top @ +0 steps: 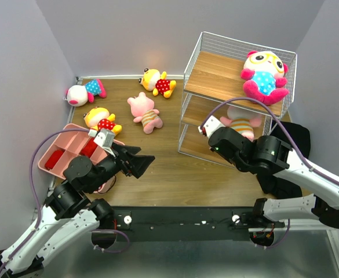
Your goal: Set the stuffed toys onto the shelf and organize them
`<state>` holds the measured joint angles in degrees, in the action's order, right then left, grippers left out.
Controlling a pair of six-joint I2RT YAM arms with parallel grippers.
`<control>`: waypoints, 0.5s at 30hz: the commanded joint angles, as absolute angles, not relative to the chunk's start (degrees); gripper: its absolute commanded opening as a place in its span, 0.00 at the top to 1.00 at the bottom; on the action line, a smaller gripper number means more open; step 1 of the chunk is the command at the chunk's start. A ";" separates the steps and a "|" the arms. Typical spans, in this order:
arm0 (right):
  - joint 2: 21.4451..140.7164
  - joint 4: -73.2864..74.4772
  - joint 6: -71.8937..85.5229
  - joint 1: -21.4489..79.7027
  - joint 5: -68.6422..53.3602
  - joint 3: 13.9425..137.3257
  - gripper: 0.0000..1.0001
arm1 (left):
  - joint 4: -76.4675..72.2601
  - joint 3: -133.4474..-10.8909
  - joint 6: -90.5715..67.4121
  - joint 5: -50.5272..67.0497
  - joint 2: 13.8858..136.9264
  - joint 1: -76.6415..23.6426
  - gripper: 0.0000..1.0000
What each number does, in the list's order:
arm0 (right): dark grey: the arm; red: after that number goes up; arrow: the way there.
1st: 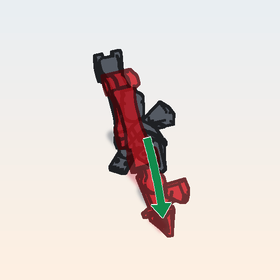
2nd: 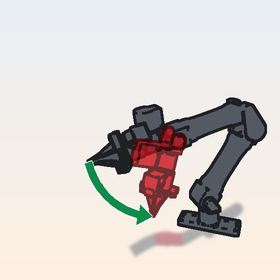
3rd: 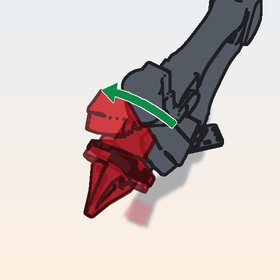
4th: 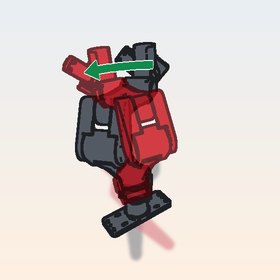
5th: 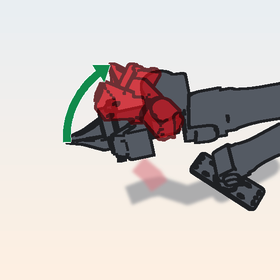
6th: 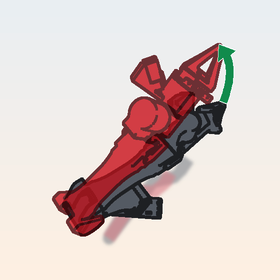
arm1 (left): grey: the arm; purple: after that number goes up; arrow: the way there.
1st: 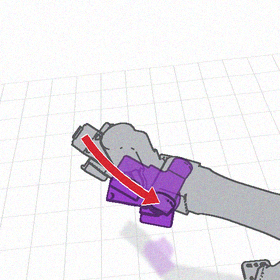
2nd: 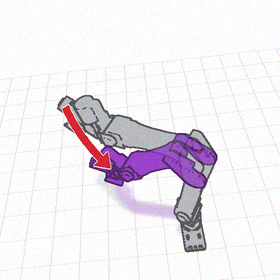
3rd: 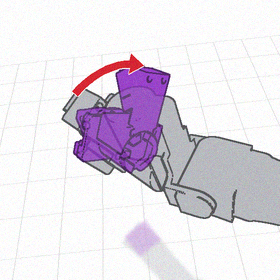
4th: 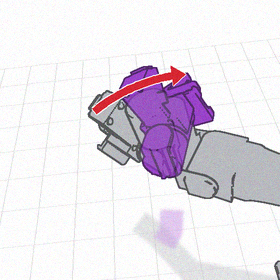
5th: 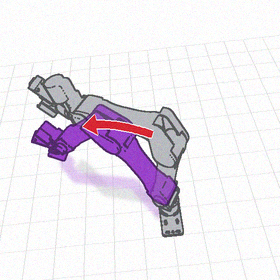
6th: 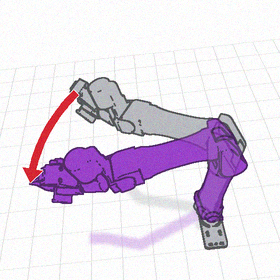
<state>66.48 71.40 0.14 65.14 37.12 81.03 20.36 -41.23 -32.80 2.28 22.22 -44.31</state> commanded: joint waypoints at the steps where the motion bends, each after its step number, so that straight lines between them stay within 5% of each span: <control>1: 63.81 63.73 -2.36 62.67 45.79 79.90 0.75 | 20.92 -39.90 -32.17 0.44 20.83 -44.03 0.07; 15: 62.40 55.81 -7.47 57.05 48.08 74.27 0.75 | 20.57 -39.81 -32.52 0.79 21.27 -44.03 0.07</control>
